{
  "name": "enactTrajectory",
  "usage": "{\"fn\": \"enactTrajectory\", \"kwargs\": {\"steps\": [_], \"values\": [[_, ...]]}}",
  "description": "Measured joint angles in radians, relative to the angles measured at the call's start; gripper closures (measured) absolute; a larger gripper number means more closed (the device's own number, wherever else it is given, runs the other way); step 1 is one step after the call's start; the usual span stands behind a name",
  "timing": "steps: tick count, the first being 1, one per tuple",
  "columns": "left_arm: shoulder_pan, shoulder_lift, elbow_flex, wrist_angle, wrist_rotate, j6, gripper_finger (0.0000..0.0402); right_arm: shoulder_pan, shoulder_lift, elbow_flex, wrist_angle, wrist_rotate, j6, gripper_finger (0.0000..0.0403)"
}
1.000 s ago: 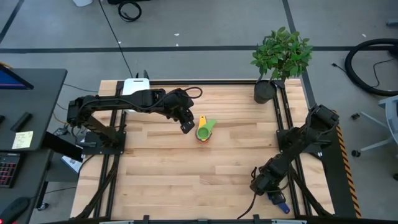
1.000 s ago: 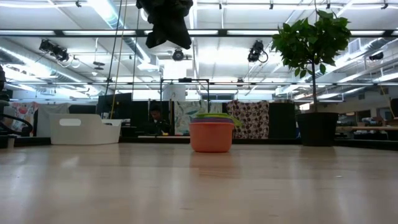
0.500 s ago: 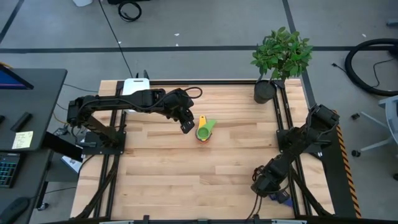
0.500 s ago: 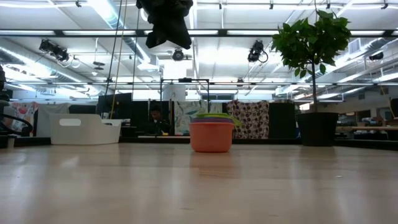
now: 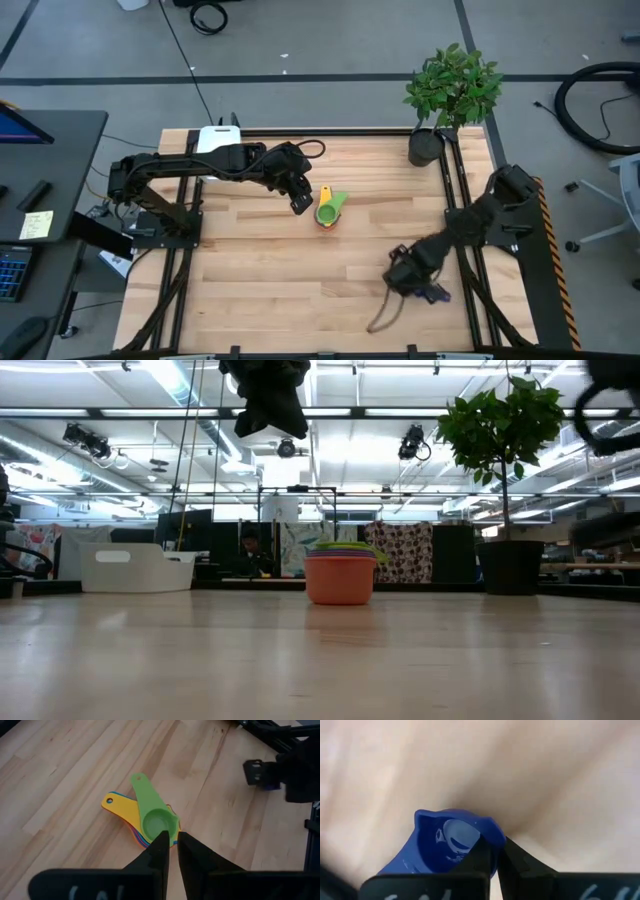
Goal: Nest measuring cups in basket
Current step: Stack the dark blue measuring cup on top of the green measuring cup
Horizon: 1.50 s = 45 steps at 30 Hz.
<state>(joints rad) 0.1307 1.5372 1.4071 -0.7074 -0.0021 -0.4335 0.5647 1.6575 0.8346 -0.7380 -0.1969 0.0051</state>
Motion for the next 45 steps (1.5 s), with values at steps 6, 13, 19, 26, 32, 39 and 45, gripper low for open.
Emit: {"fn": "enactTrajectory", "kwargs": {"steps": [6, 13, 19, 26, 32, 39, 45], "values": [[0.000, 0.000, 0.000, 0.000, 0.000, 0.001, 0.0359, -0.153, 0.004, 0.048, -0.030, 0.054, 0.103, 0.0387], [0.000, 0.000, 0.000, 0.000, 0.000, 0.004, 0.0359, -0.313, 0.004, 0.106, -0.028, 0.065, 0.234, 0.0387], [0.000, 0.000, 0.000, 0.000, 0.000, 0.035, 0.0359, -0.467, 0.003, 0.159, -0.026, 0.085, 0.527, 0.0387], [0.000, 0.000, 0.000, -0.052, 0.000, 0.038, 0.0359, -0.594, 0.002, 0.238, -0.028, 0.108, 0.751, 0.0387], [0.000, 0.000, 0.000, -0.148, -0.001, 0.109, 0.0359, -0.640, 0.002, 0.340, -0.119, 0.103, 0.840, 0.0387], [0.002, 0.000, 0.000, -0.213, -0.001, 0.233, 0.0359, -0.628, 0.001, 0.552, -0.444, 0.201, 0.884, 0.0387], [0.002, 0.000, 0.000, -0.217, -0.011, 0.290, 0.0359, -0.612, -0.001, 0.681, -0.578, 0.324, 0.967, 0.0387]]}}
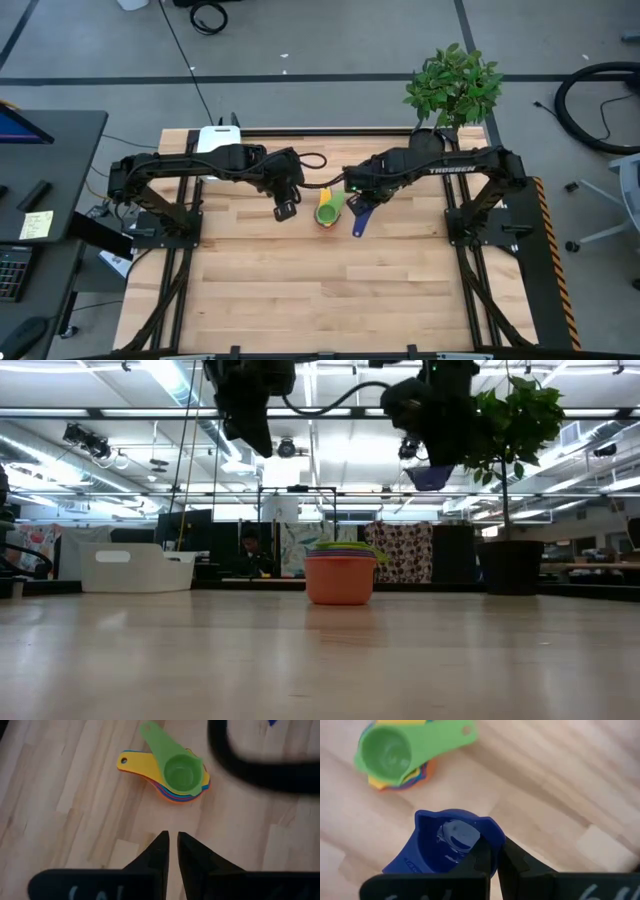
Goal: Nest measuring cups in basket
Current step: Stack the dark blue measuring cup on top of the green measuring cup
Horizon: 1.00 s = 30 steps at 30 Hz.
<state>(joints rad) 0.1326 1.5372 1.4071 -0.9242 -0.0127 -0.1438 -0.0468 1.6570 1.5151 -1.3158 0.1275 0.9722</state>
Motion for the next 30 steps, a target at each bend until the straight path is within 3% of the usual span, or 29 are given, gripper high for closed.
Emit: {"fn": "enactTrajectory", "kwargs": {"steps": [9, 15, 24, 30], "values": [[0.000, 0.000, 0.000, -0.008, -0.017, 0.125, 0.0359, 0.001, 0.000, 0.021, -0.084, 0.089, 0.395, 0.0387], [-0.002, 0.000, 0.000, -0.096, -0.017, 0.128, 0.0359, -0.009, 0.000, 0.021, 0.006, 0.025, 0.750, 0.0387], [-0.002, 0.000, 0.000, -0.251, -0.020, 0.151, 0.0359, -0.053, 0.000, 0.021, 0.189, -0.001, 0.962, 0.0387], [-0.002, 0.000, 0.000, -0.311, -0.021, 0.158, 0.0359, -0.062, 0.020, 0.001, 0.414, 0.009, 1.079, 0.0387]]}}
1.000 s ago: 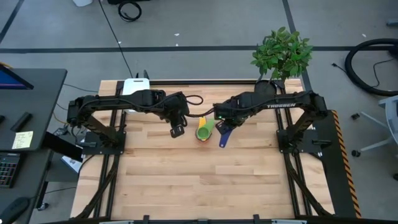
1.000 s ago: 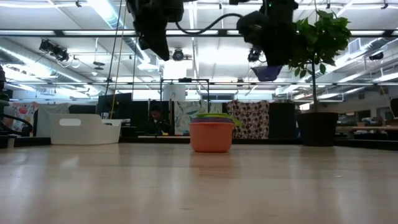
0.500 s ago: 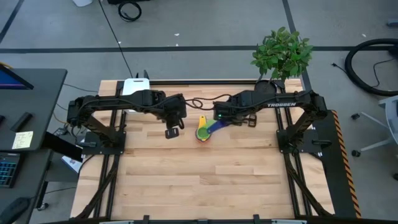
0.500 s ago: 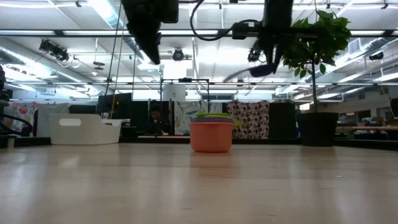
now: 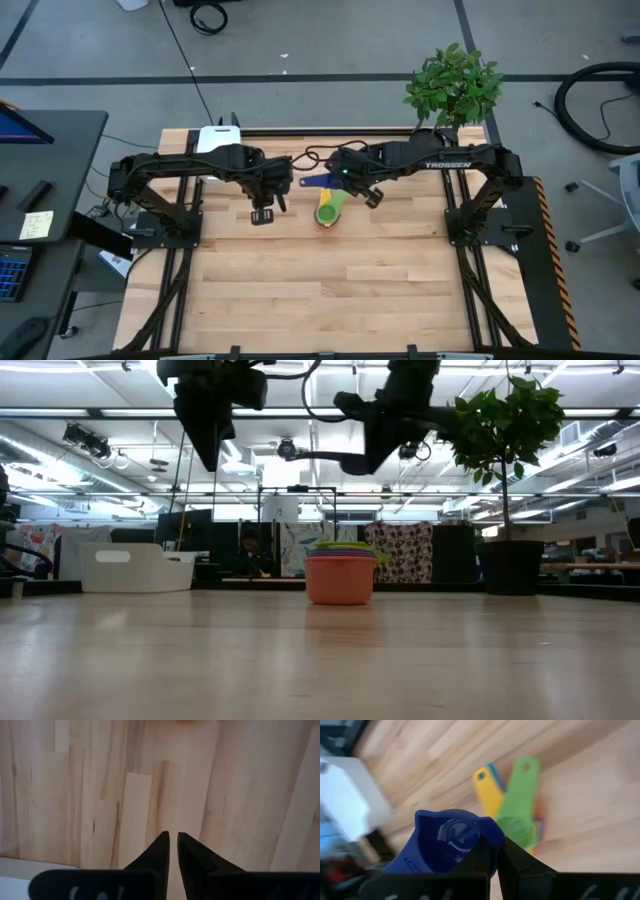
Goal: Nest measuring cups in basket
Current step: Stack the dark blue measuring cup on top of the green measuring cup
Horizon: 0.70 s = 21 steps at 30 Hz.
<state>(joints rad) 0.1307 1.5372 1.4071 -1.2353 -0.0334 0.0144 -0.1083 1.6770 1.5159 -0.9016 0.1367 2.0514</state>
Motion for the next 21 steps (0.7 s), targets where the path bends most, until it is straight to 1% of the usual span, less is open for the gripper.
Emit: {"fn": "enactTrajectory", "kwargs": {"steps": [2, 5, 7, 10, 13, 18, 21], "values": [[0.000, -0.001, 0.000, -0.025, -0.008, 0.005, 0.0359, 0.001, 0.008, -0.020, 0.054, -0.004, 0.032, 0.0387], [0.001, -0.019, -0.001, -0.050, -0.044, 0.006, 0.0359, 0.006, 0.026, -0.043, 0.071, -0.024, 0.045, 0.0387], [0.001, -0.043, -0.001, -0.071, -0.072, 0.020, 0.0359, 0.017, 0.035, -0.070, 0.091, -0.047, 0.079, 0.0387], [0.007, -0.095, -0.001, -0.075, -0.095, 0.046, 0.0359, 0.038, 0.046, -0.110, 0.162, -0.052, 0.134, 0.0387], [0.014, -0.153, -0.001, -0.074, -0.112, 0.052, 0.0359, 0.053, 0.061, -0.136, 0.248, -0.064, 0.155, 0.0387], [0.026, -0.233, 0.000, -0.046, -0.127, 0.062, 0.0359, 0.076, 0.099, -0.149, 0.257, -0.070, 0.182, 0.0387], [0.029, -0.267, -0.001, -0.042, -0.128, 0.069, 0.0359, 0.085, 0.125, -0.149, 0.267, -0.113, 0.183, 0.0387]]}}
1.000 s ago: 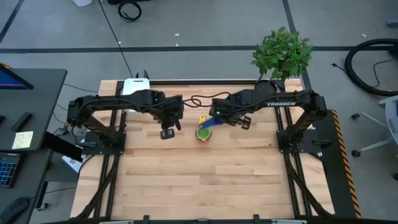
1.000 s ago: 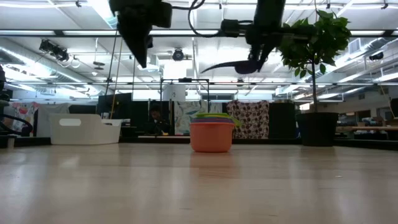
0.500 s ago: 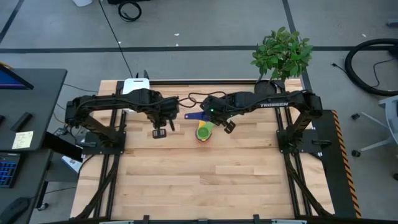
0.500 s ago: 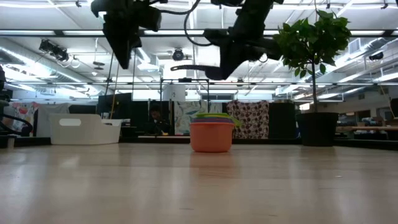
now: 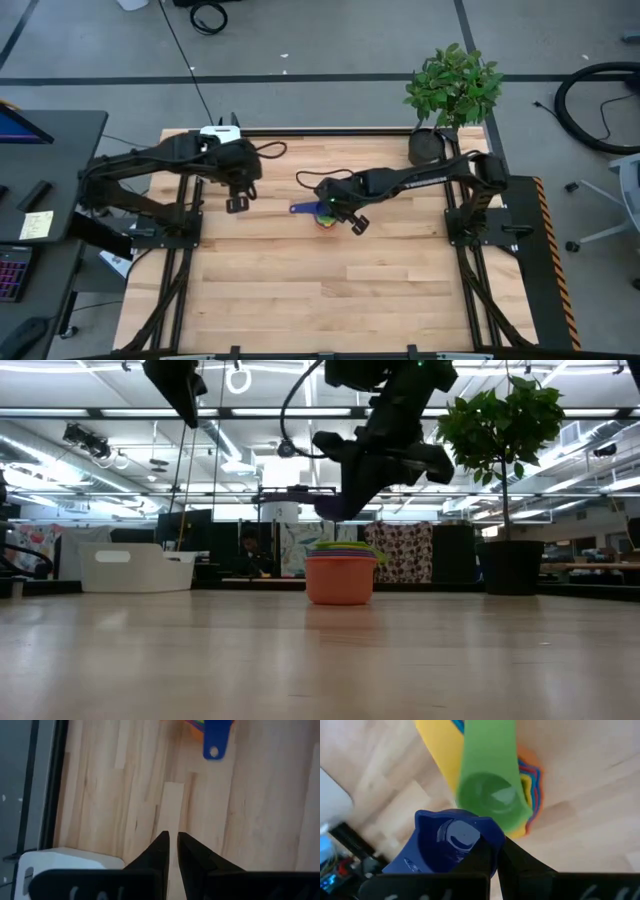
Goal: Nest measuring cups in basket
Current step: Stack the dark blue measuring cup on top of the green measuring cup
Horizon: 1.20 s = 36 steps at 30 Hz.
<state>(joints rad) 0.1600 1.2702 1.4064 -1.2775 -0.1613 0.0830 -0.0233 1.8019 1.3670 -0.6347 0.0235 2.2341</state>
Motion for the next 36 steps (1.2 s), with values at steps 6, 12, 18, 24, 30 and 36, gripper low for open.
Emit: {"fn": "enactTrajectory", "kwargs": {"steps": [6, 12, 18, 24, 30, 36], "values": [[0.000, -0.026, 0.001, -0.001, -0.003, 0.016, 0.0359, 0.010, 0.050, 0.000, 0.007, -0.042, -0.003, 0.0387], [0.000, -0.022, 0.000, -0.009, -0.003, 0.042, 0.0359, 0.010, 0.063, 0.002, -0.003, -0.027, -0.009, 0.0387], [0.000, -0.022, 0.000, -0.005, -0.003, 0.045, 0.0359, 0.008, 0.063, 0.002, -0.021, 0.006, -0.012, 0.0387], [0.000, -0.023, 0.000, -0.005, -0.003, 0.045, 0.0359, -0.009, 0.061, 0.002, -0.027, 0.028, -0.047, 0.0387], [0.000, -0.023, 0.000, -0.005, -0.003, 0.045, 0.0359, -0.033, 0.061, 0.002, -0.012, 0.037, -0.091, 0.0387], [0.000, -0.023, 0.000, -0.005, -0.003, 0.044, 0.0359, -0.054, 0.061, 0.000, 0.011, 0.038, -0.138, 0.0387]]}}
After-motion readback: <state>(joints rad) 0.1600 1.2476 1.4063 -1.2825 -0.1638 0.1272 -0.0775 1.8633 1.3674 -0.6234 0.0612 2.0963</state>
